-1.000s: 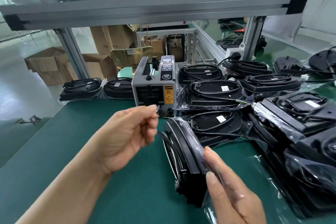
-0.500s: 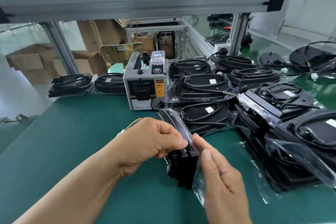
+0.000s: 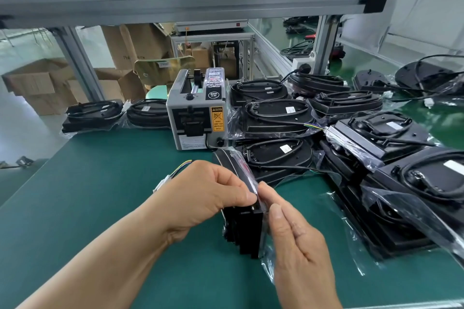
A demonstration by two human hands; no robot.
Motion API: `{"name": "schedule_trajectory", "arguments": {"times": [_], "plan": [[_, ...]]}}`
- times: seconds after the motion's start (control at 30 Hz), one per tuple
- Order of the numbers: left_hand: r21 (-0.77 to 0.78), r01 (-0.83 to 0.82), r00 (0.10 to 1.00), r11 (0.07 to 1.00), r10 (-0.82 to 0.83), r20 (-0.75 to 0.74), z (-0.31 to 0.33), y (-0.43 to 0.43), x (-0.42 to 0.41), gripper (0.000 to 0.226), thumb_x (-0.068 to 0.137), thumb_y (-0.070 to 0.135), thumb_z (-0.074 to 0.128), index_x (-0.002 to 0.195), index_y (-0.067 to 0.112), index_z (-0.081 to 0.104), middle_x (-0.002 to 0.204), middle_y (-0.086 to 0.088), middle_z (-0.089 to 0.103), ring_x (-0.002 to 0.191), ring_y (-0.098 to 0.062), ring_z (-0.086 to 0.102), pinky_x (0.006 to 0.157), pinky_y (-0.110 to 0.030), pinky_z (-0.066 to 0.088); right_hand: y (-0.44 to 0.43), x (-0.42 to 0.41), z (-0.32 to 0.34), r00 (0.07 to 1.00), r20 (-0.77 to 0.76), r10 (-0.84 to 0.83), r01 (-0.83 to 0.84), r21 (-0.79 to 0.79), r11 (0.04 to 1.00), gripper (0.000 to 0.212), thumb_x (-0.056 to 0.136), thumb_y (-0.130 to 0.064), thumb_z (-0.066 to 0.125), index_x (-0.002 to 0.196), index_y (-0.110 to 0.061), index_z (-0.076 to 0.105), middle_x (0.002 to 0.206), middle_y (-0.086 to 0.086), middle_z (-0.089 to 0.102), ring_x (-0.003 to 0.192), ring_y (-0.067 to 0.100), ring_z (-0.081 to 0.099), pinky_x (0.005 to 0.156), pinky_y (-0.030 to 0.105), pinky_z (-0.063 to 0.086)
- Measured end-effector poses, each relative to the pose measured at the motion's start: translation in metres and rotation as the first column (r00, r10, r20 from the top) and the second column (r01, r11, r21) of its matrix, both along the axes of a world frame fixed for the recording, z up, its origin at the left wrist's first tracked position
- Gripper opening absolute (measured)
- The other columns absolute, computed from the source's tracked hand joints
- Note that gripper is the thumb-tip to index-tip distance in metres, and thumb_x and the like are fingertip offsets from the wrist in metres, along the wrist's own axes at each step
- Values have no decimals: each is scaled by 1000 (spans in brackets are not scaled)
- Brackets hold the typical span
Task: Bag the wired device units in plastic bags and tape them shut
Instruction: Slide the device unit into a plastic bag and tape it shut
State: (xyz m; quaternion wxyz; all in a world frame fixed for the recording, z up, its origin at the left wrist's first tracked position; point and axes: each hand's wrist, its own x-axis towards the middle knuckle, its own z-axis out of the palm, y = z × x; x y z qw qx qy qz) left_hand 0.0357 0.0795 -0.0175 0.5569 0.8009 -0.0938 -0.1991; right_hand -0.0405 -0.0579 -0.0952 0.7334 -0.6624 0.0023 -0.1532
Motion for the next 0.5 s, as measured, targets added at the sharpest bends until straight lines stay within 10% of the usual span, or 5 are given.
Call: {"name": "schedule_trajectory", "arguments": {"times": [0.5], "plan": [[34,-38,993,999,34,117,-8,-1,-2,18,75,19,81,61,19,71,58,10,63,53,0,52,54,-9,40,2,1,1,1000,17,-23,23,31,999,36,89,-32,51,119,-30,71,125,-17,69,121,0,60,104,20,45]]}}
